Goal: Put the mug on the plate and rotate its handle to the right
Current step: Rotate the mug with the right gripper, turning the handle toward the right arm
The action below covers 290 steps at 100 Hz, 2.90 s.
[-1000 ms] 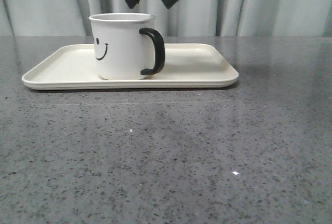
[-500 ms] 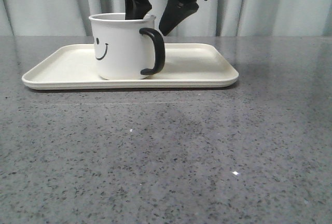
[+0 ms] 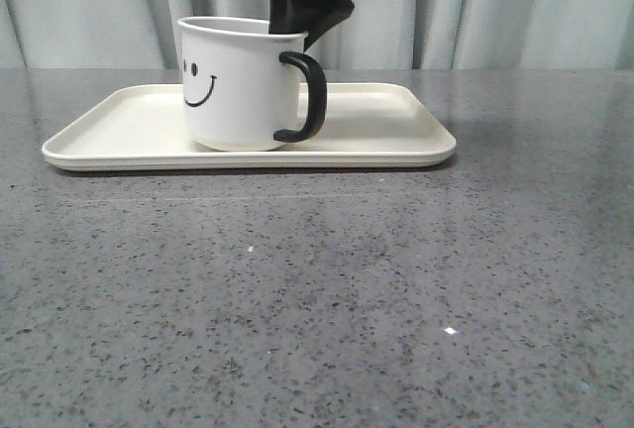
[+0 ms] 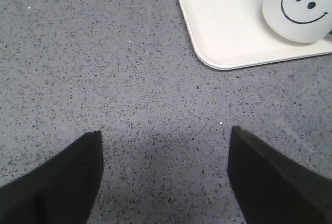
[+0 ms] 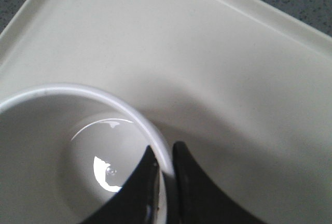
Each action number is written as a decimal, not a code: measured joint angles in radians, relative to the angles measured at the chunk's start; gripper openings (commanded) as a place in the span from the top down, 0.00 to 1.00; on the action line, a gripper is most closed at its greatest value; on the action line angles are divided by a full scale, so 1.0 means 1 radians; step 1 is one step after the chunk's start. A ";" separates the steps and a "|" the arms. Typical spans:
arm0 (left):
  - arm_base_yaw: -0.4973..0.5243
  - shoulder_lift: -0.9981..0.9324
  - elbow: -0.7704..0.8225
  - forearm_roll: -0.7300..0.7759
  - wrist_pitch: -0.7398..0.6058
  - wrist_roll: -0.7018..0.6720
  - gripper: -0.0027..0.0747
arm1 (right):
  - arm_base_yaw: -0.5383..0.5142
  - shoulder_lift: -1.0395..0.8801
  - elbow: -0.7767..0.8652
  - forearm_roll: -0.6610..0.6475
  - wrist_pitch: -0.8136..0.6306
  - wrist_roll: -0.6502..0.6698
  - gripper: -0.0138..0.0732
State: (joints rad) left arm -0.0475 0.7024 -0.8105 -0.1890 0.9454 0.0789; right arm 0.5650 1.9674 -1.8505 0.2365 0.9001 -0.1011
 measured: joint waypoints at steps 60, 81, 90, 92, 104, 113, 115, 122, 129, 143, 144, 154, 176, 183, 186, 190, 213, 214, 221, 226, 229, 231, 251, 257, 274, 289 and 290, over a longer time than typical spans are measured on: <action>0.000 0.000 0.000 0.000 0.000 0.000 0.33 | 0.000 0.000 -0.247 -0.031 0.289 -0.463 0.91; 0.000 0.000 0.000 0.000 0.000 0.000 0.33 | 0.000 0.000 -0.247 -0.032 0.293 -0.605 0.91; 0.000 0.000 0.000 0.000 0.000 0.000 0.33 | 0.000 0.000 -0.247 -0.033 0.295 -0.650 0.91; 0.000 0.000 0.000 0.000 0.000 0.000 0.33 | 0.000 0.002 -0.249 -0.033 0.298 -0.659 0.91; 0.000 0.000 0.000 0.000 -0.001 0.000 0.33 | 0.000 0.025 -0.274 -0.033 0.319 -0.681 0.91; 0.000 0.000 0.000 0.000 -0.001 0.000 0.33 | 0.000 0.064 -0.307 -0.031 0.339 -0.683 0.91; 0.000 0.000 0.000 0.000 -0.001 0.000 0.33 | 0.000 0.074 -0.313 -0.030 0.342 -0.685 0.91; 0.000 0.000 0.000 0.000 -0.001 0.000 0.33 | 0.000 0.101 -0.326 -0.012 0.344 -0.690 0.91; 0.000 0.000 0.000 0.000 -0.001 0.000 0.33 | -0.002 0.119 -0.334 0.016 0.344 -0.707 0.91; 0.000 0.000 0.000 0.000 -0.001 0.000 0.33 | -0.025 0.137 -0.342 0.097 0.340 -0.746 0.91; 0.000 0.000 0.000 0.000 -0.001 0.000 0.33 | -0.027 0.139 -0.342 0.101 0.340 -0.748 0.91; 0.000 0.000 0.000 0.000 -0.001 0.000 0.33 | -0.057 0.151 -0.344 0.160 0.340 -0.776 0.91; 0.000 0.000 0.000 0.000 -0.001 0.000 0.33 | -0.091 0.164 -0.344 0.213 0.346 -0.824 0.91; 0.000 0.000 0.000 0.000 -0.001 0.000 0.33 | -0.091 0.164 -0.344 0.225 0.346 -0.842 0.91; 0.000 0.000 0.000 0.000 -0.001 0.000 0.33 | -0.091 0.164 -0.344 0.230 0.346 -0.846 0.91; 0.000 0.000 0.000 0.000 -0.001 0.000 0.33 | -0.091 0.164 -0.344 0.238 0.346 -0.849 0.91; 0.000 0.000 0.000 0.000 -0.001 0.000 0.33 | -0.091 0.164 -0.344 0.245 0.346 -0.857 0.91; 0.000 0.000 0.000 0.000 -0.001 0.000 0.33 | -0.091 0.164 -0.344 0.245 0.346 -0.857 0.91; 0.000 0.000 0.000 0.000 -0.001 0.000 0.33 | -0.091 0.164 -0.344 0.245 0.346 -0.858 0.91; 0.000 0.000 0.000 0.000 -0.001 0.000 0.33 | -0.091 0.164 -0.344 0.245 0.346 -0.858 0.91; 0.000 0.000 0.000 0.000 -0.001 0.000 0.33 | -0.091 0.164 -0.344 0.245 0.346 -0.859 0.91; 0.000 0.000 0.000 0.000 -0.001 0.000 0.33 | -0.091 0.164 -0.344 0.245 0.346 -0.861 0.91; 0.000 0.000 0.000 0.000 -0.001 0.000 0.33 | -0.091 0.179 -0.344 0.247 0.346 -0.863 0.91; 0.000 0.000 0.000 0.000 -0.001 0.000 0.33 | -0.091 0.186 -0.344 0.247 0.346 -0.865 0.91; 0.000 0.000 0.000 0.000 -0.001 0.000 0.33 | -0.091 0.198 -0.344 0.247 0.346 -0.867 0.91; 0.000 0.000 0.000 0.000 -0.001 0.000 0.33 | -0.091 0.199 -0.344 0.249 0.346 -0.867 0.91; 0.000 0.000 0.000 0.000 -0.001 0.000 0.33 | -0.091 0.199 -0.344 0.249 0.346 -0.867 0.91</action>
State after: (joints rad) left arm -0.0475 0.7024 -0.8105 -0.1890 0.9442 0.0789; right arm 0.4743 2.1662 -2.1941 0.4854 1.2457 -0.9682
